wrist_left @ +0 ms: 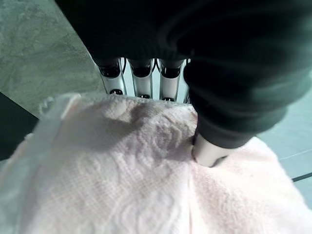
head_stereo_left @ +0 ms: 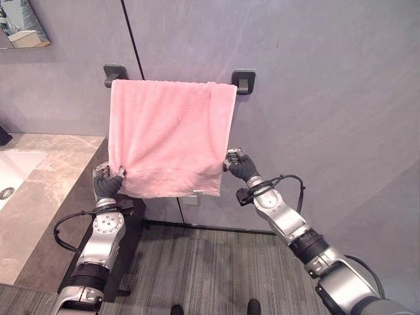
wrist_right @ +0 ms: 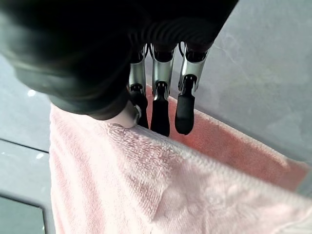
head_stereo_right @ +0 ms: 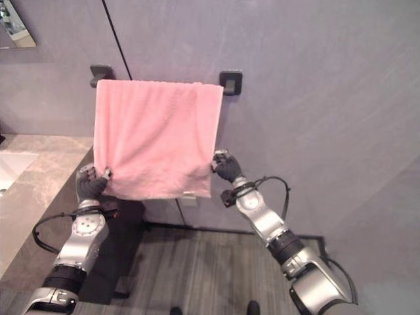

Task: Put brush and paste in cup on sink, flatten towel.

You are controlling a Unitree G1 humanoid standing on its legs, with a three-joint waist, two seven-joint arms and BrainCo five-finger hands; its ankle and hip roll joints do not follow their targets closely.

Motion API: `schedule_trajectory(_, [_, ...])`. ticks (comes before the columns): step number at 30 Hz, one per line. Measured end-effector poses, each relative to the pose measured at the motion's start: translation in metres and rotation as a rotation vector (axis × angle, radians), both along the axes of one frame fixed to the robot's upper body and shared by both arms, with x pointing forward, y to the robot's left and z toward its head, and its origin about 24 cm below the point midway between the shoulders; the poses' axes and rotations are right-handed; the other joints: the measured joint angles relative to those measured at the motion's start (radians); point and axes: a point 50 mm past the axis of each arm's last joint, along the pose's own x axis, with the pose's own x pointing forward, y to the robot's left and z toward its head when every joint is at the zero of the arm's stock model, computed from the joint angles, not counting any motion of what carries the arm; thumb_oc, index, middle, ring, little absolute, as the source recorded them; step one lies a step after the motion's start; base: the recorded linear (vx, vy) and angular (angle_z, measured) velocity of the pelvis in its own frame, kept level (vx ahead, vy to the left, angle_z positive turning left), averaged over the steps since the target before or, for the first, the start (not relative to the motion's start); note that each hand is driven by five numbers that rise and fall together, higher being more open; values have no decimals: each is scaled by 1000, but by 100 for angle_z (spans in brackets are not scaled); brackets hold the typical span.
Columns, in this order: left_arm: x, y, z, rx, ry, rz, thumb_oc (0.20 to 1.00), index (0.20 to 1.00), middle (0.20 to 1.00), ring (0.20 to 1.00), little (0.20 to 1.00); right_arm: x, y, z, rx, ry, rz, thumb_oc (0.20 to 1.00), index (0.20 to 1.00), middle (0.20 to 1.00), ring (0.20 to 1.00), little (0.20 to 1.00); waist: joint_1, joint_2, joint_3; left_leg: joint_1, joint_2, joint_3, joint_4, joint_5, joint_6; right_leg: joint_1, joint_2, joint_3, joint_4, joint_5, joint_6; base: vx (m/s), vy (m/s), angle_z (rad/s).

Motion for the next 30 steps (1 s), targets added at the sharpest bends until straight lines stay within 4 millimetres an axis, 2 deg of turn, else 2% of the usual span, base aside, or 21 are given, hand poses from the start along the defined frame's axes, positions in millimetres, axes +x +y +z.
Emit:
schedule_trajectory(1, [-1, 2, -4, 0, 21, 8, 1000, 1000, 1000, 1000, 1000, 0, 0, -1, 3, 4, -5, 200, 200, 200, 200, 200, 0, 0, 0, -1, 0, 1, 0, 0, 0, -1, 0, 1, 0, 0, 0, 0, 0, 0])
schedule_trajectory(5, [-16, 11, -37, -5, 181, 64, 1000, 1000, 1000, 1000, 1000, 1, -1, -4, 0, 15, -19, 200, 200, 200, 200, 200, 0, -3, -1, -3, 1, 14, 0, -1, -1, -9, 0, 5, -2, 0, 0, 15, -6, -5])
schedule_trajectory(6, [-25, 12, -53, -19, 247, 87, 1000, 1000, 1000, 1000, 1000, 1, -1, -7, -1, 25, -28, 200, 200, 200, 200, 200, 3, -5, -2, -6, 0, 16, 0, -1, -1, -13, -1, 6, -3, 0, 0, 32, -6, -4])
schedule_trajectory(8, [-31, 11, -61, -30, 278, 95, 1000, 1000, 1000, 1000, 1000, 1, -2, -9, -3, 28, -38, 200, 200, 200, 200, 200, 3, -7, -3, -5, 0, 17, -1, -1, 0, -13, -1, 6, -3, 0, 0, 22, -4, -1])
schedule_trajectory(9, [-36, 13, -66, -31, 303, 104, 1000, 1000, 1000, 1000, 1000, 1, -3, -9, -4, 27, -43, 341, 341, 341, 341, 341, 2, -7, -3, -4, 0, 18, -1, -1, -1, -13, 0, 7, -4, 0, 0, 41, -1, -2])
schedule_trajectory(10, [-38, 13, -68, -31, 311, 107, 1000, 1000, 1000, 1000, 1000, 1, -3, -9, -5, 27, -44, 1000, 1000, 1000, 1000, 1000, 2, -8, -3, -4, 0, 18, -1, -1, -1, -13, 0, 7, -4, 0, 0, 36, -1, -1])
schedule_trajectory(15, [-42, 16, -72, -27, 327, 130, 1000, 1000, 1000, 1000, 1000, 1, -4, -10, -13, 28, -46, 1000, 1000, 1000, 1000, 1000, 1, -10, -4, -1, 0, 18, -1, -2, -1, -9, 0, 7, -7, 0, 1, 0, 0, 0])
schedule_trajectory(19, [-44, 18, -75, -23, 345, 148, 1000, 1000, 1000, 1000, 1000, 2, -12, -23, -75, 61, -76, 1000, 1000, 1000, 1000, 1000, 1, -12, -4, 13, 0, 18, -1, -4, 0, 5, -1, 7, -8, -2, 2, 0, 0, 0])
schedule_trajectory(22, [-53, 22, -87, -20, 408, 168, 1000, 1000, 1000, 1000, 1000, -3, -35, -57, -213, 154, -140, 1000, 1000, 1000, 1000, 1000, -1, -14, -3, 35, 1, 18, -1, -9, 5, 29, -1, 6, -8, -11, 6, 7, -35, 0])
schedule_trajectory(23, [-58, 21, -94, -13, 444, 161, 1000, 1000, 1000, 1000, 1000, -10, -49, -76, -263, 218, -170, 1000, 1000, 1000, 1000, 1000, -1, -14, -3, 46, 1, 16, -2, -10, 6, 40, -2, 6, -8, -12, 5, 0, 0, 0])
schedule_trajectory(25, [-93, 12, -127, -37, 586, 141, 1000, 1000, 1000, 1000, 1000, -54, -91, -129, -322, 426, -259, 1000, 1000, 1000, 1000, 1000, -8, -12, -4, 72, -2, 18, -5, -23, 6, 65, -4, 6, -8, -19, 4, -53, -26, 0])
schedule_trajectory(27, [-111, -1, -143, -72, 645, 97, 1000, 1000, 1000, 1000, 1000, -88, -119, -152, -242, 522, -368, 1000, 1000, 1000, 1000, 1000, -16, -11, -9, 73, -4, 16, -3, -25, 8, 71, -7, 4, -8, -23, 10, -40, -25, 0])
schedule_trajectory(28, [-134, -5, -158, -100, 734, 96, 1000, 1000, 1000, 1000, 1000, -112, -133, -172, -285, 644, -410, 1000, 1000, 1000, 1000, 1000, -27, -8, -8, 83, -4, 21, -4, -30, 8, 71, -6, 9, -8, -27, 3, -31, -28, -7])
schedule_trajectory(30, [-145, -8, -166, -126, 778, 80, 1000, 1000, 1000, 1000, 1000, -135, -146, -184, -276, 712, -444, 1000, 1000, 1000, 1000, 1000, -45, -7, -7, 82, -1, 20, -6, -32, 8, 72, -5, 8, -8, -28, 3, -11, -11, -5])
